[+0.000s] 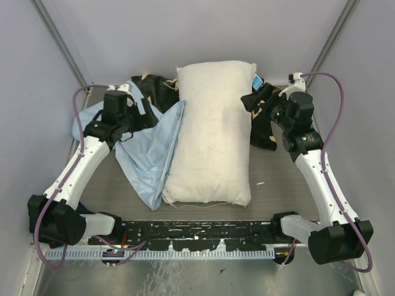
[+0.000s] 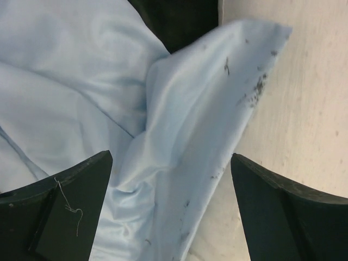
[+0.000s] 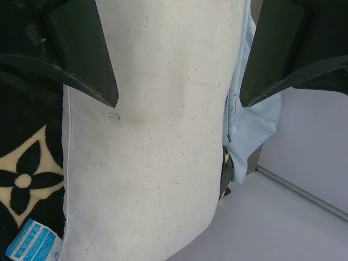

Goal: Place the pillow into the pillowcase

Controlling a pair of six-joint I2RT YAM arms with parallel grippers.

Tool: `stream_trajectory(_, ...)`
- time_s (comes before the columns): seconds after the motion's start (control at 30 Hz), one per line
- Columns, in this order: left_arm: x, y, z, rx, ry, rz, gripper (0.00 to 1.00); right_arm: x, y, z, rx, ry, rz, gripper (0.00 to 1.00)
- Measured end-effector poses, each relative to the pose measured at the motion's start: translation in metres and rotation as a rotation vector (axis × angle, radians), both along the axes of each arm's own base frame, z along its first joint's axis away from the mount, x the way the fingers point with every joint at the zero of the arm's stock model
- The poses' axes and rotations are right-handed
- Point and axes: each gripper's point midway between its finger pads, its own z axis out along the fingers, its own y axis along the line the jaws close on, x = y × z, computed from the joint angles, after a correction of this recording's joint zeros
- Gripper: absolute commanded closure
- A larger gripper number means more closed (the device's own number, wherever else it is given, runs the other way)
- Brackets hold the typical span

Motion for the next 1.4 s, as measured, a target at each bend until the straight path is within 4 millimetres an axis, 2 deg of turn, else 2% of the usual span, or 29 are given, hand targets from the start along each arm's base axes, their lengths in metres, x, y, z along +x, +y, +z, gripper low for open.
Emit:
stream_trajectory(0.13, -0.020, -0.037, -0.028, 0.103, 0.073, -0.131, 0.02, -0.005, 0.002, -0.005, 0.002, 0.003, 0.012, 0.00)
stream_trajectory(0.3, -0.043, -0.056, -0.050, 0.179, 0.114, -0.217, 0.02, -0.012, 0.002, -0.010, 0.002, 0.008, 0.016, 0.00)
stream_trajectory(0.4, -0.056, -0.057, -0.064, 0.206, 0.146, -0.235, 0.02, -0.015, 0.002, -0.011, 0.002, 0.009, 0.019, 0.00)
stream_trajectory(0.5, -0.082, -0.054, -0.075, 0.239, 0.166, -0.255, 0.02, -0.016, 0.002, -0.011, 0.002, 0.011, 0.024, 0.00)
stream_trajectory(0.67, -0.126, -0.052, -0.076, 0.261, 0.171, -0.283, 0.02, -0.018, 0.004, -0.013, 0.004, 0.018, 0.036, 0.00)
stream_trajectory(0.97, -0.187, -0.044, -0.091, 0.361, 0.284, -0.300, 0.02, -0.021, 0.008, -0.021, 0.007, 0.038, 0.060, 0.00)
stream_trajectory(1.23, -0.220, -0.028, -0.115, 0.449, 0.394, -0.272, 0.02, -0.029, 0.008, -0.026, 0.010, 0.040, 0.070, 0.00)
stream_trajectory(1.4, -0.226, -0.027, -0.126, 0.456, 0.443, -0.230, 0.02, -0.036, 0.012, -0.029, 0.022, 0.049, 0.096, 0.00)
